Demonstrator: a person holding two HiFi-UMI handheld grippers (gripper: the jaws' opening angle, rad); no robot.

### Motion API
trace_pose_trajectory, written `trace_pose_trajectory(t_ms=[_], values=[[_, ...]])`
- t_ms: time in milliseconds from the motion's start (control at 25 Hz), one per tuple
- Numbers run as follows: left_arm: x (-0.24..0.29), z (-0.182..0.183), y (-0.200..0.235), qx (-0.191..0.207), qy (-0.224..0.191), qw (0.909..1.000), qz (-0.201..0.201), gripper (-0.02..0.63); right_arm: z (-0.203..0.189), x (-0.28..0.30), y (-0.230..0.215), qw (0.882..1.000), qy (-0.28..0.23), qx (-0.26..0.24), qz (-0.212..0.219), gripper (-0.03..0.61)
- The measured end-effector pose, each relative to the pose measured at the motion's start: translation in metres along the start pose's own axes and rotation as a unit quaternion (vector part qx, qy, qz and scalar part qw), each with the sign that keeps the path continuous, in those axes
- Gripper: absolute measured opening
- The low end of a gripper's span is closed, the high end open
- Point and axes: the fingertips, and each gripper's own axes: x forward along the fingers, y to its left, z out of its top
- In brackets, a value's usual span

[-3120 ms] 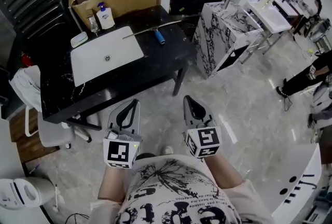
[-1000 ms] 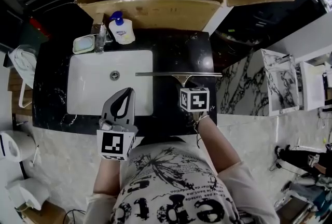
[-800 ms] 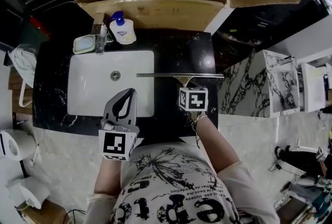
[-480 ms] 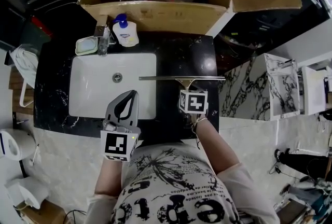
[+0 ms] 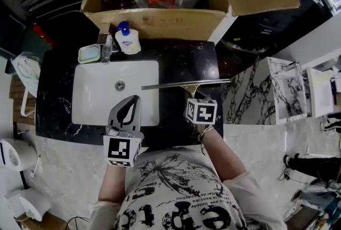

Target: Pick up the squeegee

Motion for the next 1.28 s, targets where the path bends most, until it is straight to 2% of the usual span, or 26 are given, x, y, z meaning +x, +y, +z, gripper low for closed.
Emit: trace_pose_trajectory(t_ms=[200,400,560,760,880,1040,1280], values=[[-0.001,0.008,0.003,0.002,-0.007,1.0,0.003,0.012,0.032,-0.031,-0.001,0.996,-0.078,-0.04,-0.01,0.124],[-0.007,0.013,-0.001,0.006,-0.017,0.9998,0.005,0.012,0.056,-0.071,0.0,0.985,-0.156,-0.073,-0.012,0.121],[-0.008,0.022,-0.004,0.009,-0.027,0.9996,0.004,0.012,0.078,-0.107,0.007,0.969,-0.227,-0.101,0.001,0.121],[-0.007,0.036,-0.01,0.018,-0.042,0.9989,0.004,0.012,0.101,-0.152,0.021,0.94,-0.308,-0.149,0.012,0.121],[-0.009,0.047,-0.013,0.023,-0.055,0.9982,0.004,0.012,0.107,-0.172,0.025,0.928,-0.338,-0.155,0.011,0.121],[-0.017,0.074,-0.02,0.032,-0.079,0.9963,0.006,0.012,0.113,-0.188,0.027,0.918,-0.368,-0.145,0.015,0.12],[-0.014,0.081,-0.028,0.036,-0.086,0.9957,0.003,0.012,0.117,-0.191,0.018,0.918,-0.372,-0.132,0.015,0.118]])
